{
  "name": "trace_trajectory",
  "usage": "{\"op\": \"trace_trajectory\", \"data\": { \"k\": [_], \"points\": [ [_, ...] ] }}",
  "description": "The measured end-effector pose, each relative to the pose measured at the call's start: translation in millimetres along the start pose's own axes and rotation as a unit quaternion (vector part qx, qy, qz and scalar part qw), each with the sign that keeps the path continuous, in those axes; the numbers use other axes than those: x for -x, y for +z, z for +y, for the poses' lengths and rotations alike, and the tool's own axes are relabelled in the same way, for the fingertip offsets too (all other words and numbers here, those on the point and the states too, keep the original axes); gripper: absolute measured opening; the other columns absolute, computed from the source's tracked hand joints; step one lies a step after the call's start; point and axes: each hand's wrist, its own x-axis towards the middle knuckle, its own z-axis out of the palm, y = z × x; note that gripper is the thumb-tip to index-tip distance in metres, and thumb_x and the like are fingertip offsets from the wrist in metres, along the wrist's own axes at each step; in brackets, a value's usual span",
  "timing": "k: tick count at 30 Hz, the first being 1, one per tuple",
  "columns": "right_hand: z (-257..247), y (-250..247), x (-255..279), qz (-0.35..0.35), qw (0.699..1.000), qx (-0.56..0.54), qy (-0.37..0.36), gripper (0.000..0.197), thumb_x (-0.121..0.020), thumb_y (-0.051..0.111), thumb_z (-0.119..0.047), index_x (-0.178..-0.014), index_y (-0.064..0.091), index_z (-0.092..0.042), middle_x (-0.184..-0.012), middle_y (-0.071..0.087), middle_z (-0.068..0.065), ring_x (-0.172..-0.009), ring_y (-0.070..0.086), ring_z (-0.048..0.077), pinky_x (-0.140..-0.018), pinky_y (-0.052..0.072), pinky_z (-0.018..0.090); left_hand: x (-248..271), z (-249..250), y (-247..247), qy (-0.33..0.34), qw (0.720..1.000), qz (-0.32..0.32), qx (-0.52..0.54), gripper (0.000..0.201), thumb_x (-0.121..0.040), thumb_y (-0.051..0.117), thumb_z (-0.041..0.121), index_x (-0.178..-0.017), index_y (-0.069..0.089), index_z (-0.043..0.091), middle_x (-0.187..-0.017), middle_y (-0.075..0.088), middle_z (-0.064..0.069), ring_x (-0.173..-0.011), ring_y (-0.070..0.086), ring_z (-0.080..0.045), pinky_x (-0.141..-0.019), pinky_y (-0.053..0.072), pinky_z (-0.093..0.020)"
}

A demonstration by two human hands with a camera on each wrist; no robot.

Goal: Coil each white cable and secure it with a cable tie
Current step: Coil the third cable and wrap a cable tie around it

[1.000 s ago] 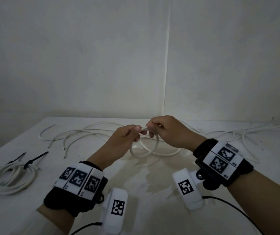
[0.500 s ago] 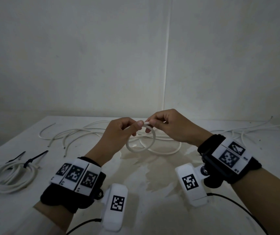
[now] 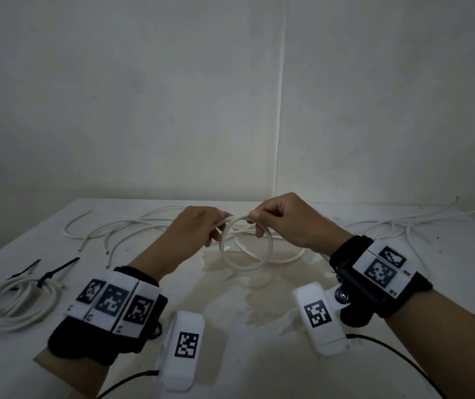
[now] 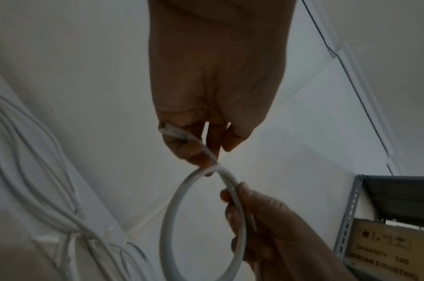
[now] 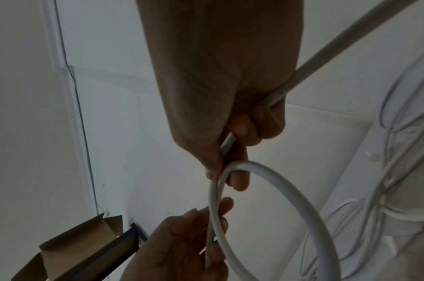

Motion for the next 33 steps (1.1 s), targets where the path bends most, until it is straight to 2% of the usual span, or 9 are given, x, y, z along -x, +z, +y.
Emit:
{"op": "trace_trajectory", "data": {
  "k": [3,5,8,12,17,22,26,31,33],
  "points": [
    [0.1,-2.5,1.2,0.012,1.0,-0.006,0.006,0.031,-0.091,0.055,-0.018,-0.062,0.066,-0.014,-0.074,0.069,0.009,-0.049,0.05,0.005,-0.05,0.038,0.012,1.0,1.1,-10.2,-0.044,0.998,-0.018,0.048,0.029,-0.094,0.042,0.009,-0.084,0.069,0.011,-0.071,0.067,-0.003,-0.062,0.062,-0.009,-0.064,0.053,-0.019],
    [1.0,-4.1,1.4,0.014,1.0,-0.018,0.011,0.027,-0.092,0.054,-0.016,-0.073,0.069,-0.002,-0.066,0.065,0.007,-0.039,0.044,0.002,-0.046,0.038,0.013,3.3,-0.3,-15.3,-0.058,0.993,-0.04,0.09,0.023,-0.092,0.047,0.002,-0.081,0.067,0.009,-0.064,0.068,-0.003,-0.056,0.065,-0.007,-0.059,0.055,-0.018],
    [3.8,-3.7,1.5,0.028,1.0,-0.011,0.009,0.029,-0.091,0.055,-0.016,-0.078,0.069,0.006,-0.066,0.066,0.011,-0.04,0.044,0.005,-0.047,0.04,0.016,7.9,-3.9,-15.4,-0.065,0.978,-0.098,0.172,0.014,-0.087,0.054,-0.002,-0.084,0.066,0.004,-0.063,0.07,-0.003,-0.057,0.065,-0.007,-0.057,0.054,-0.017],
    [2.8,-1.6,3.4,0.071,0.997,-0.01,-0.004,0.031,-0.089,0.058,-0.018,-0.07,0.068,0.003,-0.059,0.06,0.015,-0.046,0.041,0.011,-0.049,0.036,0.021,7.0,-14.8,-4.0,-0.041,0.983,-0.051,0.171,0.008,-0.079,0.063,0.005,-0.082,0.064,0.012,-0.063,0.069,0.01,-0.059,0.062,0.002,-0.057,0.051,-0.013],
    [0.8,-1.5,7.7,0.076,0.997,0.006,-0.013,0.031,-0.089,0.058,-0.019,-0.064,0.067,-0.003,-0.054,0.056,0.004,-0.046,0.039,0.009,-0.049,0.034,0.018,9.2,-10.9,9.5,-0.038,0.957,-0.092,0.274,0.027,-0.063,0.064,0.017,-0.087,0.056,0.007,-0.066,0.069,-0.001,-0.059,0.065,-0.013,-0.06,0.057,-0.026],
    [1.8,-0.5,10.6,0.07,0.997,-0.017,-0.008,0.032,-0.09,0.056,-0.02,-0.073,0.068,0.004,-0.065,0.061,0.026,-0.046,0.041,0.016,-0.05,0.036,0.025,8.8,-2.4,14.8,0.016,0.988,-0.045,0.146,0.014,-0.068,0.073,0.013,-0.077,0.065,0.008,-0.05,0.058,0.002,-0.042,0.055,-0.009,-0.048,0.048,-0.018],
    [-4.1,-2.9,12.1,0.039,0.997,-0.068,0.021,0.031,-0.093,0.053,-0.018,-0.083,0.066,0.008,-0.057,0.06,0.004,-0.038,0.039,0.007,-0.043,0.036,0.016,6.8,-9.5,21.4,0.083,0.995,0.046,0.03,0.013,-0.074,0.075,0.011,-0.074,0.064,0.005,-0.042,0.051,0.011,-0.039,0.055,-0.006,-0.043,0.042,-0.015],
    [-10.0,-2.9,12.0,0.002,0.99,-0.125,0.057,0.031,-0.094,0.05,-0.016,-0.087,0.063,0.011,-0.055,0.058,0.004,-0.034,0.037,0.005,-0.039,0.032,0.014,1.6,-18.2,22.1,0.201,0.962,0.146,-0.114,0.012,-0.08,0.07,0.008,-0.073,0.062,0.003,-0.052,0.054,0.003,-0.043,0.057,-0.01,-0.045,0.044,-0.016],
    [-11.1,-1.3,11.0,-0.005,0.989,-0.131,0.066,0.03,-0.095,0.049,-0.016,-0.087,0.062,0.011,-0.056,0.058,0.005,-0.034,0.036,0.005,-0.038,0.031,0.014,-3.0,-21.7,19.8,0.244,0.932,0.163,-0.215,0.013,-0.082,0.067,0.009,-0.073,0.061,0.002,-0.058,0.058,-0.006,-0.049,0.059,-0.025,-0.049,0.048,-0.031]
  ]
}}
